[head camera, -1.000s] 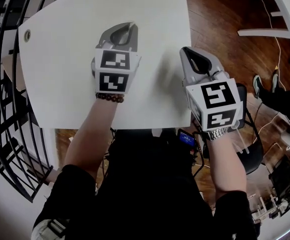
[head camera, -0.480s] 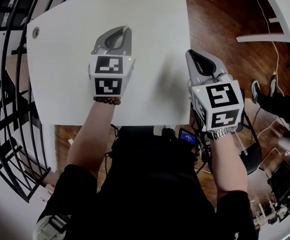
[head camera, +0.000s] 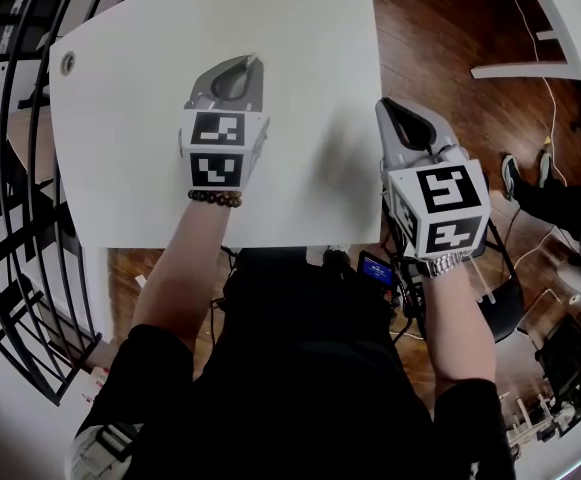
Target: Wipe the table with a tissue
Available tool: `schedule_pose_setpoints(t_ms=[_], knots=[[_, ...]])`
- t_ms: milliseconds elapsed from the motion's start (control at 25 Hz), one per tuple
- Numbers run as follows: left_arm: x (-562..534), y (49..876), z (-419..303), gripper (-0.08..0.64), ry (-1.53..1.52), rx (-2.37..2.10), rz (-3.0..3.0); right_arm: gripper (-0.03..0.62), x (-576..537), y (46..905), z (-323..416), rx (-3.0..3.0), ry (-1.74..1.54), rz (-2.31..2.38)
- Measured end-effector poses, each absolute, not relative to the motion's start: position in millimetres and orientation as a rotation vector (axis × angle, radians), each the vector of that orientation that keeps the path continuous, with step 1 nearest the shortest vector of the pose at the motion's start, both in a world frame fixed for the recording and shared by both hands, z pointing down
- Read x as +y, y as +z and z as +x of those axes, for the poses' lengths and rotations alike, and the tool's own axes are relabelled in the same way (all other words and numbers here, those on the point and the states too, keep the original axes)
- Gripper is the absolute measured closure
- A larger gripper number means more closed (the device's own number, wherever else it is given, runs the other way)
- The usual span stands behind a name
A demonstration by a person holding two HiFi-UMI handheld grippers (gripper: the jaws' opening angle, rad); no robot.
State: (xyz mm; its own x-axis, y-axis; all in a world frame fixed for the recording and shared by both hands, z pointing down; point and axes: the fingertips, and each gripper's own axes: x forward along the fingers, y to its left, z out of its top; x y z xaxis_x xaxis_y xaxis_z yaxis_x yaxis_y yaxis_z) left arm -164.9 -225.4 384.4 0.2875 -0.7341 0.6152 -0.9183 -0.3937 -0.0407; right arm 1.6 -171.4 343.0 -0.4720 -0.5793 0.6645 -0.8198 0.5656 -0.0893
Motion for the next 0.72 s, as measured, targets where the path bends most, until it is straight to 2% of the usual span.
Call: schedule_pose_setpoints(t_ms=[280,720], knots=[[-214.0,368.7,-151.3,0.520,0.759,-1.502,2.284,0.600,-163.5,337.7,8.8,-2.230,0.530,1.125],[-139.7,315.2,-131.5,0.520,0.639,-1.539,2.320,0.600,-116.0,289.8,20.2,-2.370,0.459,1.127]])
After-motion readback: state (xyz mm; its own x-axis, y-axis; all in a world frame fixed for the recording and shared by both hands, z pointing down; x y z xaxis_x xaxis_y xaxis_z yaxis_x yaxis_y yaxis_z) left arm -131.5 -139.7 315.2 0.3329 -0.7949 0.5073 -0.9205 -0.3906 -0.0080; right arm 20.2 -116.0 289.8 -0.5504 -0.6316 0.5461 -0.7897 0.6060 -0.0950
